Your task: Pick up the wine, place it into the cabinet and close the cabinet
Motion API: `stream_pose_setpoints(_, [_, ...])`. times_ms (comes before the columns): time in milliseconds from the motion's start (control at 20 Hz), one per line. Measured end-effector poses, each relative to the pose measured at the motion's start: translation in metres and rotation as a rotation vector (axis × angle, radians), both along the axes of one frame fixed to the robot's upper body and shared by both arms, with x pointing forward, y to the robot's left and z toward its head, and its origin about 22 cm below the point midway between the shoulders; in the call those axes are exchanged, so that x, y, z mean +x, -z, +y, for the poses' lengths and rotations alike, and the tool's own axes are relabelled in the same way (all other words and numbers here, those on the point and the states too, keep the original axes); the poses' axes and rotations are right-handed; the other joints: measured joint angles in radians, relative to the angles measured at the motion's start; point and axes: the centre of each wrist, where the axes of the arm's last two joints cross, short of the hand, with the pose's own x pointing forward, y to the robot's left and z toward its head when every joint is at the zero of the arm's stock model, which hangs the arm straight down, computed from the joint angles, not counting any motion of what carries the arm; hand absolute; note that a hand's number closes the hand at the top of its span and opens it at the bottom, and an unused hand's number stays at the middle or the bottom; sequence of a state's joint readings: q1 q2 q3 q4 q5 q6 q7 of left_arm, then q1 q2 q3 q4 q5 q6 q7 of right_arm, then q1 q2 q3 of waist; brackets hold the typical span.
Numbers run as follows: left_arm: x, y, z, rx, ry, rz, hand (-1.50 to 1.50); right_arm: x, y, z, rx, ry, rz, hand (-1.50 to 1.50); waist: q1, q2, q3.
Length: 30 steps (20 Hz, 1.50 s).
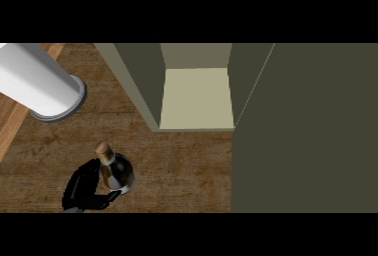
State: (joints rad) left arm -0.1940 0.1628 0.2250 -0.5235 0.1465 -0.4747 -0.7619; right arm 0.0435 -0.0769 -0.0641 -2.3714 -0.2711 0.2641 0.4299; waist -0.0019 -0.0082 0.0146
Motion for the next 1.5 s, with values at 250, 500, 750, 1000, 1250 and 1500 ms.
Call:
stream_pose_setpoints(250, [0.005, -0.001, -0.002, 0.022, 0.003, -0.012, 1.5, -0.004, 0.005, -0.001, 0.004, -0.002, 0.001, -1.5, -0.002, 0.001, -0.001])
stream_pose_setpoints(500, [-0.009, 0.003, -0.006, 0.066, -0.051, -0.066, 1.5, 0.0, 0.005, -0.008, -0.003, 0.016, 0.0, -1.5, 0.002, -0.001, -0.001])
stream_pose_setpoints(750, [-0.027, 0.005, -0.013, 0.09, -0.11, -0.117, 1.5, 0.002, 0.01, -0.006, -0.002, 0.015, 0.009, -1.5, 0.005, -0.002, -0.001])
stream_pose_setpoints(1000, [-0.046, 0.004, -0.021, 0.062, -0.123, -0.139, 1.5, 0.003, 0.01, -0.003, -0.002, 0.017, 0.007, -1.5, 0.007, 0.0, -0.004])
stream_pose_setpoints(1250, [-0.058, -0.003, -0.039, -0.007, -0.107, -0.156, 1.5, 0.003, 0.011, -0.003, 0.004, 0.015, 0.007, -1.5, 0.008, 0.004, -0.01])
stream_pose_setpoints(1500, [-0.06, -0.033, -0.055, -0.049, -0.078, -0.203, 1.5, 0.003, 0.009, -0.003, 0.004, 0.016, 0.011, -1.5, 0.008, 0.006, -0.012])
